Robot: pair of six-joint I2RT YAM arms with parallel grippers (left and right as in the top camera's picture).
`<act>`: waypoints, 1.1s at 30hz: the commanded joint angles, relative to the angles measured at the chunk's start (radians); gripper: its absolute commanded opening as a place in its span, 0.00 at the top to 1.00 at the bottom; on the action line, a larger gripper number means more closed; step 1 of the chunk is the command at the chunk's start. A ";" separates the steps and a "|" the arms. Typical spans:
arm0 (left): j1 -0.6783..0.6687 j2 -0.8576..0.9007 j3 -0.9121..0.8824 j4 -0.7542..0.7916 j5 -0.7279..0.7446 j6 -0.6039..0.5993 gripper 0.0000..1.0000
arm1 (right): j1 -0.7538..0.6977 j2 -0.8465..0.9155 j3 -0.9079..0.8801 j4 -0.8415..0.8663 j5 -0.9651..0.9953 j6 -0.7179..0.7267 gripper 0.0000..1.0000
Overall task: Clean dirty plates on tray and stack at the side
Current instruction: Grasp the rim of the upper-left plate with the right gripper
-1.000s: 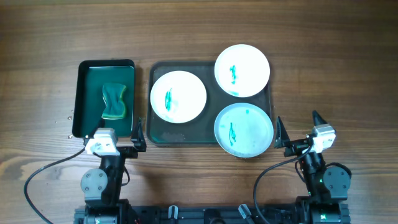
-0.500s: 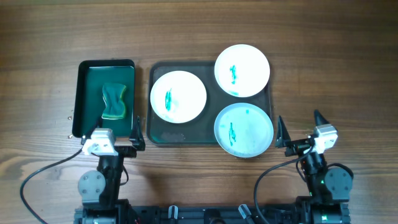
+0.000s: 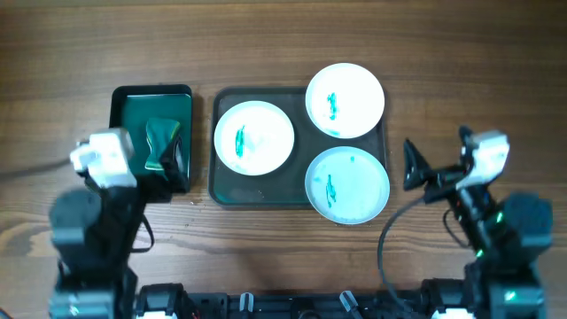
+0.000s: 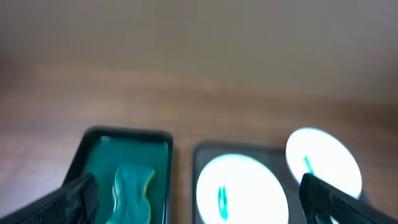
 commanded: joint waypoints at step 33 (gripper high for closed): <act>-0.002 0.840 0.470 -0.558 -0.270 -0.328 0.00 | 0.489 1.467 0.837 -0.357 0.016 0.459 0.49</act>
